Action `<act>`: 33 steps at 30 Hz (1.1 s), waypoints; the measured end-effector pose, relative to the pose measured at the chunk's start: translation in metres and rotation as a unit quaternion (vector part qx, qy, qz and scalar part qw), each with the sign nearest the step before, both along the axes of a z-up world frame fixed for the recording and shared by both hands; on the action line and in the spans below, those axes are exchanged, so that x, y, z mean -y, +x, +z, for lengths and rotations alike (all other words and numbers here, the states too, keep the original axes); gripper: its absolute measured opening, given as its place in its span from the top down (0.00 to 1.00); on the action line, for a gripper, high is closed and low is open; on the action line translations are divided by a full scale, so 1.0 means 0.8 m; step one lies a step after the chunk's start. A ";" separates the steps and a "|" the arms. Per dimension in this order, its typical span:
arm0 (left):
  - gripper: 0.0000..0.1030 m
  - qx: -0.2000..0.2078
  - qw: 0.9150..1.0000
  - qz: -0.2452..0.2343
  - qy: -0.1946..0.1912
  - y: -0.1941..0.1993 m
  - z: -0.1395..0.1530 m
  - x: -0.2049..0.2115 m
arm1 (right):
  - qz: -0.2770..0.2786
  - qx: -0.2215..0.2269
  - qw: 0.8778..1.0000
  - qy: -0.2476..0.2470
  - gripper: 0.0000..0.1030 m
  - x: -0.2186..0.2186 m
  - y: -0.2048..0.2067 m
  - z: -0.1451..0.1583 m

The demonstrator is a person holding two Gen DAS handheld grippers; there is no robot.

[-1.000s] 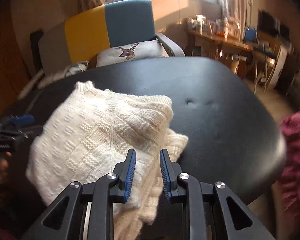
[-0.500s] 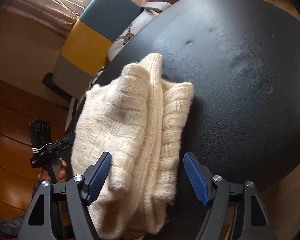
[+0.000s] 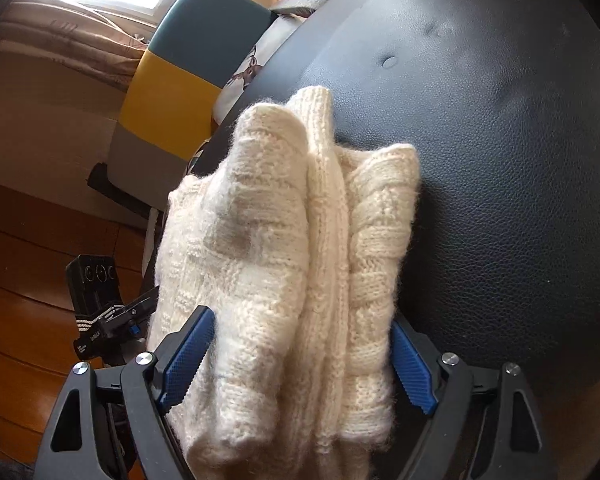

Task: Fold clothes

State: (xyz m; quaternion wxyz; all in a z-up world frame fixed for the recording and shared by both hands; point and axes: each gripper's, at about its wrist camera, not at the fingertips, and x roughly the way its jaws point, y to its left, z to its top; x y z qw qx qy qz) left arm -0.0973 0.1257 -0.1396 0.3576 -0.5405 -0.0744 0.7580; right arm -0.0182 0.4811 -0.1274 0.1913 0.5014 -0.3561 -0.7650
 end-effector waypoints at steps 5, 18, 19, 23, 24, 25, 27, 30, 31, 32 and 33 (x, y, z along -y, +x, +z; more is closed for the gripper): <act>0.07 -0.036 0.999 -0.030 -0.001 0.013 0.004 -0.009 | 0.008 -0.017 0.999 0.049 0.36 0.007 0.008 0.003; 0.39 -0.045 0.998 -0.010 0.032 0.035 0.011 -0.011 | 0.011 -0.039 0.998 0.052 0.34 0.009 0.001 -0.001; 0.42 -0.057 0.998 -0.013 0.026 0.041 0.015 -0.014 | 0.014 -0.040 0.997 0.060 0.34 0.014 -0.001 0.001; 0.44 -0.084 0.996 -0.010 0.004 0.059 0.022 -0.024 | 0.029 -0.078 0.985 0.150 0.52 0.038 0.006 0.021; 0.44 -0.078 0.997 -0.003 0.005 0.060 0.020 -0.022 | 0.030 -0.086 0.983 0.161 0.53 0.041 0.011 0.026; 0.43 -0.070 0.997 0.005 0.008 0.060 0.017 -0.021 | 0.029 -0.092 0.981 0.169 0.55 0.042 0.015 0.028; 0.43 -0.082 0.997 0.005 0.001 0.065 0.020 -0.029 | 0.023 -0.098 0.980 0.170 0.56 0.039 0.023 0.028; 0.44 -0.116 0.993 -0.014 -0.018 0.073 0.031 -0.053 | 0.008 -0.103 0.981 0.165 0.58 0.028 0.032 0.028; 0.44 -0.124 0.992 -0.022 -0.022 0.072 0.036 -0.065 | 0.002 -0.105 0.981 0.163 0.58 0.023 0.034 0.028; 0.44 -0.127 0.991 -0.032 -0.023 0.067 0.040 -0.079 | -0.006 -0.105 0.981 0.160 0.58 0.015 0.036 0.029; 0.44 -0.130 0.990 -0.042 -0.024 0.063 0.044 -0.093 | -0.016 -0.106 0.982 0.158 0.58 0.006 0.037 0.030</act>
